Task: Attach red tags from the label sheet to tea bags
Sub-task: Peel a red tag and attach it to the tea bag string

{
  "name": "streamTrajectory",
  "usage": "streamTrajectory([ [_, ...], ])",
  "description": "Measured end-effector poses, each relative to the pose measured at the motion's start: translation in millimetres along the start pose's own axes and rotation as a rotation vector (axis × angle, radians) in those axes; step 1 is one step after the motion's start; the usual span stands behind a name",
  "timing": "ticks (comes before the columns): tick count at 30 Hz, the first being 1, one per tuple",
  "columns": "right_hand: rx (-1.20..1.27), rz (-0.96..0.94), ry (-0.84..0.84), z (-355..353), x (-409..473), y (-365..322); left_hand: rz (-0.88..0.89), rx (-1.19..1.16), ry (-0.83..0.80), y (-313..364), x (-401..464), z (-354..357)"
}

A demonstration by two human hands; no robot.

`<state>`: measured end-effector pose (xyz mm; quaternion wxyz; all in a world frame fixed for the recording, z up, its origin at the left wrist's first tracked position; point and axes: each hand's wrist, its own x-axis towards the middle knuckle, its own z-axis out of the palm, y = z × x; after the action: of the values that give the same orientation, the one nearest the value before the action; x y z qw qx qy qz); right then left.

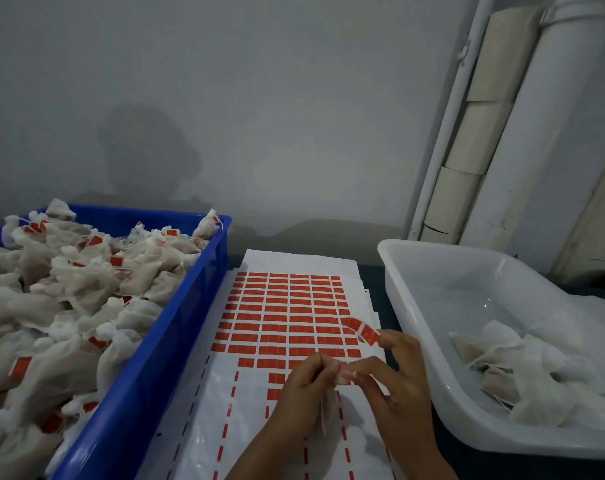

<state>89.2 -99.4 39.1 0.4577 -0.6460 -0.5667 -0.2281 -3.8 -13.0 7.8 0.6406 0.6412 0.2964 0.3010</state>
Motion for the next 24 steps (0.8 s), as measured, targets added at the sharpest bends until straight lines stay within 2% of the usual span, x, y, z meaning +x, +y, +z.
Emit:
streamTrajectory([
  [7, -0.042, 0.009, -0.079, 10, -10, 1, -0.070, -0.098, 0.253, 1, 7, -4],
  [11, -0.063, 0.155, -0.046, 14, -10, 5, -0.154, -0.182, 0.188, 2, 8, -6],
  [15, -0.034, 0.317, -0.047, 14, -11, 10, -0.127, -0.116, 0.090, 4, 5, -6],
  [21, -0.046, 0.304, -0.051, 13, -10, 9, -0.095, -0.072, 0.072, 8, 1, -4],
  [24, 0.000, 0.407, -0.086, 13, -10, 10, -0.076, -0.020, 0.069, 6, 2, -5],
])
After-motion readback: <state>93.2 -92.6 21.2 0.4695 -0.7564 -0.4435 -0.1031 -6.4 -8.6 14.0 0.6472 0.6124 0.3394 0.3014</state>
